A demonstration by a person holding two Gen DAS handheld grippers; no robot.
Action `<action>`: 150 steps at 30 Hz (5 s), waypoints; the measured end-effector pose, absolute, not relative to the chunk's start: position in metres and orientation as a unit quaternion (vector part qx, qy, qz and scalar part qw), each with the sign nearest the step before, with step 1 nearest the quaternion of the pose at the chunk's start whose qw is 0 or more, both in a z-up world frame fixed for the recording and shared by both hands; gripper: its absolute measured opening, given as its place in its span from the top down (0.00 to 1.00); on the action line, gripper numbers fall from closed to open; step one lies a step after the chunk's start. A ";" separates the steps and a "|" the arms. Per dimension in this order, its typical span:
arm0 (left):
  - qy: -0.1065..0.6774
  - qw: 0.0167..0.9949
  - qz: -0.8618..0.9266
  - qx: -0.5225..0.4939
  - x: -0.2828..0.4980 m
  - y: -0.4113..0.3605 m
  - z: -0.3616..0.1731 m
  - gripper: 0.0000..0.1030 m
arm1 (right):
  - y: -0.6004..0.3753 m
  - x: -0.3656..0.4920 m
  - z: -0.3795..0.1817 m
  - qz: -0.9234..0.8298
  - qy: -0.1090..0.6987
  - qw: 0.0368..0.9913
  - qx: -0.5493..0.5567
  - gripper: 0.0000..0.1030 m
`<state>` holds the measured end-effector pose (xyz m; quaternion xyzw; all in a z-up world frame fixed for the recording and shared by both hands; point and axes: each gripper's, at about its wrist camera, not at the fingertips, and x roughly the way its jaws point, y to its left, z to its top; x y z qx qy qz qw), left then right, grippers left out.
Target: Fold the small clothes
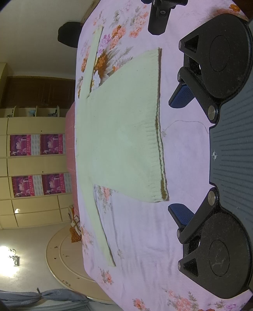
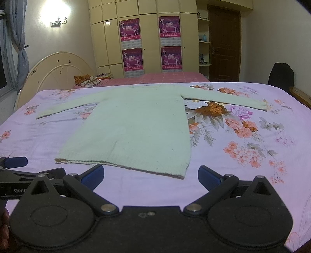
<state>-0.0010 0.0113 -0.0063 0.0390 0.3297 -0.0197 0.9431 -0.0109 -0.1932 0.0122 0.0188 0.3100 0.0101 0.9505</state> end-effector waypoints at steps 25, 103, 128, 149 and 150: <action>0.331 0.943 -0.013 0.040 0.000 0.011 -0.007 0.00 | -0.195 -0.013 0.010 0.012 0.310 0.950 0.020 0.01; 0.376 0.925 -0.014 -0.047 0.465 0.056 -0.047 0.00 | -0.433 0.415 -0.028 -0.077 0.255 0.945 0.191 0.95; 0.375 0.899 -0.125 -0.188 0.502 0.083 -0.076 0.29 | -0.185 0.432 -0.037 0.073 0.296 0.946 0.110 0.60; 0.371 0.904 -0.103 -0.185 0.569 0.060 -0.102 0.97 | -0.342 0.385 -0.071 -0.015 0.278 0.896 0.346 0.44; 0.371 0.905 -0.099 -0.183 0.570 0.062 -0.102 0.97 | -0.345 0.390 -0.073 -0.007 0.275 0.889 0.366 0.44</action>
